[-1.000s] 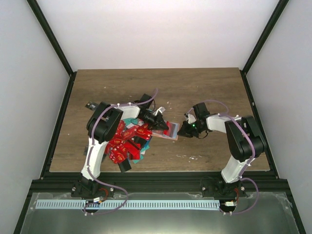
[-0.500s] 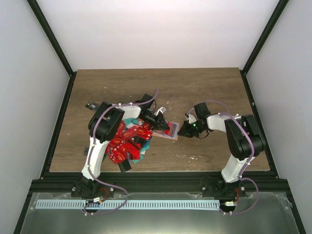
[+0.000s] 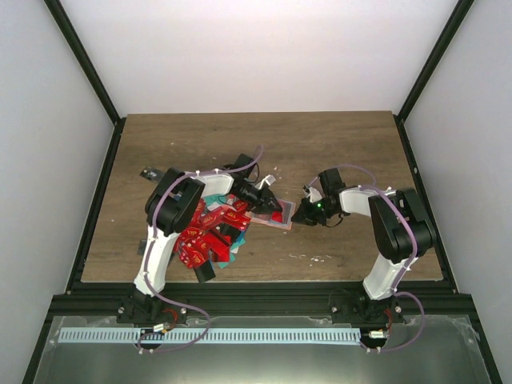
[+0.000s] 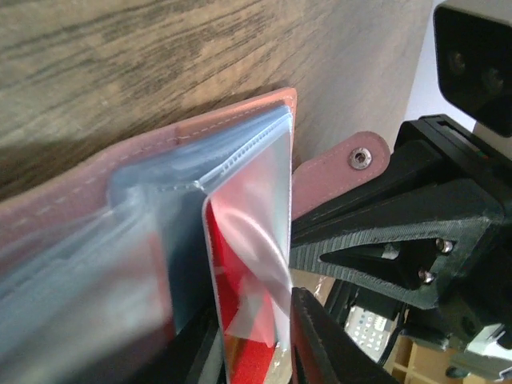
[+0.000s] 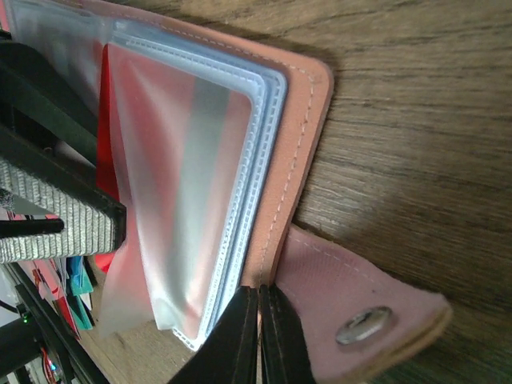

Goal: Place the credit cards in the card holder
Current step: Insert the credit card into the card holder.

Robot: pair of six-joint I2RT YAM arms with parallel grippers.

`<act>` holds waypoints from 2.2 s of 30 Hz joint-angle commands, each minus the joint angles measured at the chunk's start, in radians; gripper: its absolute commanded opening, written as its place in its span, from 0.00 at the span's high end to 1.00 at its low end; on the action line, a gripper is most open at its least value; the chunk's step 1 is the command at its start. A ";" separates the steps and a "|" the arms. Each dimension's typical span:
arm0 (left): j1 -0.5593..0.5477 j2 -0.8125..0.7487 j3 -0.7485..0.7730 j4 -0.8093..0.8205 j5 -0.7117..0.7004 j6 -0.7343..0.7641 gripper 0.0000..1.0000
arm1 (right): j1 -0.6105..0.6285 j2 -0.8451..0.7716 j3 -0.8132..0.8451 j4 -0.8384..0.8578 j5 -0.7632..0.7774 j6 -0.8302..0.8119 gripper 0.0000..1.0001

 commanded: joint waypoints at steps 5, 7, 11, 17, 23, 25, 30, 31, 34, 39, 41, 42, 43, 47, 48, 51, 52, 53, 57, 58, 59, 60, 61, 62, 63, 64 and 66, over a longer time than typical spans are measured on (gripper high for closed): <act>-0.027 -0.053 -0.021 -0.134 -0.166 0.086 0.65 | 0.000 -0.016 -0.009 0.001 0.093 -0.019 0.94; -0.025 -0.077 -0.029 -0.146 -0.176 0.091 0.61 | -0.001 -0.029 -0.009 -0.005 0.098 -0.018 0.94; -0.024 -0.116 -0.033 -0.196 -0.215 0.108 0.54 | -0.003 -0.053 -0.009 -0.022 0.110 -0.022 0.94; -0.022 -0.171 -0.038 -0.246 -0.243 0.130 0.44 | -0.007 -0.090 -0.011 -0.039 0.114 -0.019 0.93; -0.008 -0.228 -0.049 -0.272 -0.268 0.146 0.34 | -0.007 -0.133 -0.034 -0.036 0.105 -0.001 0.93; 0.004 -0.245 -0.050 -0.283 -0.281 0.151 0.32 | -0.007 -0.150 -0.047 -0.033 0.103 0.007 0.93; 0.041 -0.294 -0.059 -0.317 -0.338 0.178 0.33 | -0.007 -0.190 -0.086 -0.015 0.074 0.027 0.93; 0.046 -0.295 -0.058 -0.326 -0.359 0.187 0.35 | -0.006 -0.198 -0.094 -0.007 0.061 0.032 0.93; 0.050 -0.289 -0.055 -0.346 -0.404 0.205 0.41 | -0.007 -0.226 -0.119 0.044 -0.010 0.048 0.92; 0.034 -0.273 -0.020 -0.340 -0.381 0.201 0.68 | -0.005 -0.252 -0.118 0.135 -0.118 0.103 0.87; 0.026 -0.262 -0.006 -0.337 -0.372 0.199 0.75 | -0.005 -0.241 -0.106 0.158 -0.128 0.130 0.86; 0.021 -0.254 0.001 -0.337 -0.369 0.197 0.77 | -0.005 -0.232 -0.100 0.170 -0.134 0.145 0.85; 0.016 -0.244 0.012 -0.341 -0.371 0.197 0.79 | -0.005 -0.219 -0.096 0.182 -0.140 0.162 0.85; -0.002 -0.205 0.037 -0.350 -0.365 0.197 0.83 | -0.006 -0.161 -0.068 0.213 -0.152 0.213 0.85; -0.007 -0.196 0.043 -0.351 -0.366 0.197 0.83 | -0.006 -0.150 -0.063 0.217 -0.152 0.220 0.85; -0.021 -0.163 0.068 -0.371 -0.378 0.200 0.86 | -0.005 -0.127 -0.042 0.211 -0.147 0.216 0.85; -0.024 -0.151 0.076 -0.378 -0.388 0.200 0.87 | -0.005 -0.122 -0.034 0.201 -0.144 0.210 0.85; -0.025 -0.143 0.080 -0.383 -0.396 0.199 0.88 | -0.005 -0.116 -0.029 0.192 -0.135 0.203 0.85; -0.028 -0.116 0.085 -0.381 -0.400 0.192 0.94 | -0.005 -0.097 -0.024 0.160 -0.108 0.185 0.86; -0.030 -0.111 0.087 -0.378 -0.397 0.191 0.94 | -0.005 -0.091 -0.027 0.157 -0.106 0.182 0.86; -0.032 -0.105 0.089 -0.375 -0.391 0.189 0.94 | -0.005 -0.083 -0.032 0.156 -0.106 0.181 0.86; -0.034 -0.099 0.092 -0.372 -0.386 0.187 0.94 | -0.005 -0.077 -0.035 0.155 -0.106 0.179 0.86; -0.035 -0.092 0.095 -0.368 -0.379 0.183 0.93 | -0.005 -0.074 -0.036 0.153 -0.105 0.177 0.86; -0.036 -0.086 0.097 -0.362 -0.371 0.178 0.93 | -0.006 -0.071 -0.035 0.150 -0.104 0.174 0.87; -0.037 -0.079 0.101 -0.357 -0.367 0.173 0.92 | -0.006 -0.070 -0.034 0.146 -0.102 0.170 0.87; -0.038 -0.072 0.104 -0.353 -0.361 0.167 0.92 | -0.006 -0.068 -0.031 0.141 -0.099 0.164 0.87; -0.041 -0.059 0.116 -0.345 -0.351 0.161 0.92 | -0.007 -0.066 -0.025 0.130 -0.093 0.154 0.87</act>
